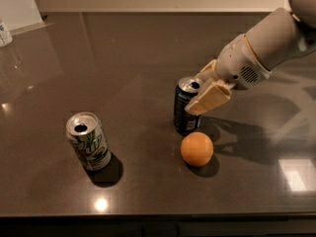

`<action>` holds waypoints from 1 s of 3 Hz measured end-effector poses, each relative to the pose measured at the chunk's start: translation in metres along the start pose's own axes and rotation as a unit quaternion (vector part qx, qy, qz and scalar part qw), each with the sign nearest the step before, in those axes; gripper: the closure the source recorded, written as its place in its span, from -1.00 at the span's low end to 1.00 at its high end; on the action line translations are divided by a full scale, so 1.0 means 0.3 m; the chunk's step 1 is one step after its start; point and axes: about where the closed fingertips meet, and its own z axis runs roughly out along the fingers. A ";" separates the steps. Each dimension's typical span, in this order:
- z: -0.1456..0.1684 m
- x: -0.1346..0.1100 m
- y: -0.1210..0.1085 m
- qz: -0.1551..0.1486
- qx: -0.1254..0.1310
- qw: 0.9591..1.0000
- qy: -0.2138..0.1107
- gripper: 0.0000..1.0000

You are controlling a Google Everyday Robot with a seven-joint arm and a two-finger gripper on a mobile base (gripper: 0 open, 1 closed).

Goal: Move pepsi can near orange

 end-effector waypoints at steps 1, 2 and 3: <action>0.028 0.003 0.015 -0.001 -0.005 1.000 0.006 0.17; 0.038 0.004 0.022 -0.001 -0.007 1.000 0.005 -0.30; 0.039 -0.001 0.025 -0.003 -0.007 1.000 0.005 -0.76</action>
Offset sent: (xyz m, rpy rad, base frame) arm -0.0055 0.0061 -0.0141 -0.0019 0.0160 0.0076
